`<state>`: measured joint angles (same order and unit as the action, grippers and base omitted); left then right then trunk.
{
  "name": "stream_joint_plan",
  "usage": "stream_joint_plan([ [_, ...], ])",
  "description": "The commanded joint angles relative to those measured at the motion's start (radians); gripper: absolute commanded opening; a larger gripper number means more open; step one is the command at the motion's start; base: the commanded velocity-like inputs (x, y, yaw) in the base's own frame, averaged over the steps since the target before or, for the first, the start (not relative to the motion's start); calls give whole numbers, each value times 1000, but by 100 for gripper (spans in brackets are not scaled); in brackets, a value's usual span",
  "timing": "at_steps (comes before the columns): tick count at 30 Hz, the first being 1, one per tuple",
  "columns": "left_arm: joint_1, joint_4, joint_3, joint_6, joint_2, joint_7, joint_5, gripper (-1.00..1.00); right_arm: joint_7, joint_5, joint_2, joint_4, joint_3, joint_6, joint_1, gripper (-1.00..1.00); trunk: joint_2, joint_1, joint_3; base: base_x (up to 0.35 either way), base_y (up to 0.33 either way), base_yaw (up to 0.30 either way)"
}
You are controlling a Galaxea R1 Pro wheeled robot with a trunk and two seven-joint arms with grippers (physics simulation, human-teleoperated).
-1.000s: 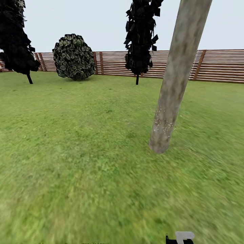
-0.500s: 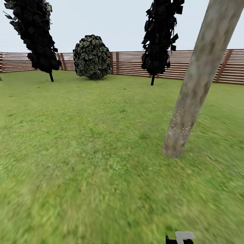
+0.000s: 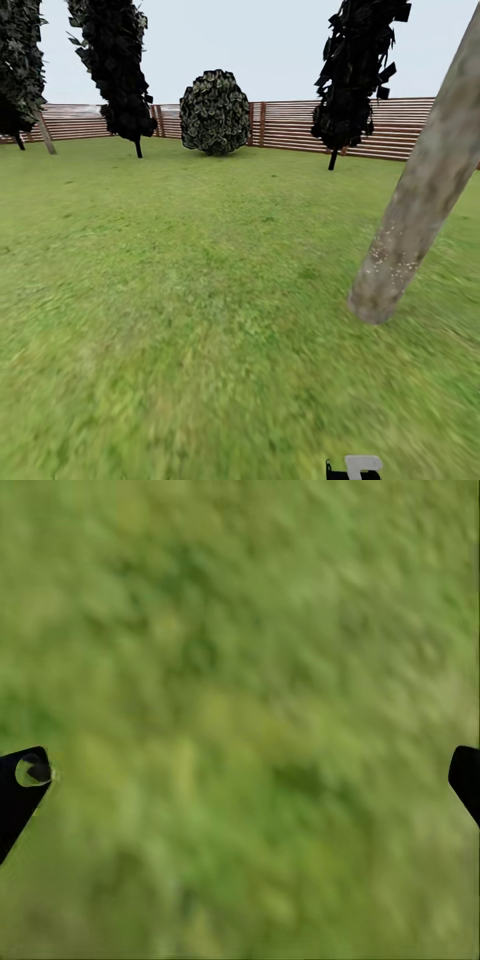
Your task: In the garden, pick up the pesticide atomizer on the floor and spray pesticide onto both trees until each tree trunk is fully covered.
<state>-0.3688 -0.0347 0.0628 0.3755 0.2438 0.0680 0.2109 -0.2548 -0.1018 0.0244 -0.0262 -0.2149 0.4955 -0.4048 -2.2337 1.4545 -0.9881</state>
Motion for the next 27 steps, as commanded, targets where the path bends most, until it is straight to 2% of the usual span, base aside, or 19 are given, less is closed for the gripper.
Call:
stream_joint_plan([
  [1,-2,-4,6,5,0,7,5,-100,-1,-10,0,0,-9,4,0,100,0,0,-1,0,0,283],
  [17,-1,-5,7,5,0,7,6,-100,-1,-10,0,0,-9,5,0,100,0,0,-1,-4,0,283],
  [27,-1,-5,7,5,0,7,5,-100,-1,-10,0,0,-9,5,0,100,0,0,-1,-250,83,283],
])
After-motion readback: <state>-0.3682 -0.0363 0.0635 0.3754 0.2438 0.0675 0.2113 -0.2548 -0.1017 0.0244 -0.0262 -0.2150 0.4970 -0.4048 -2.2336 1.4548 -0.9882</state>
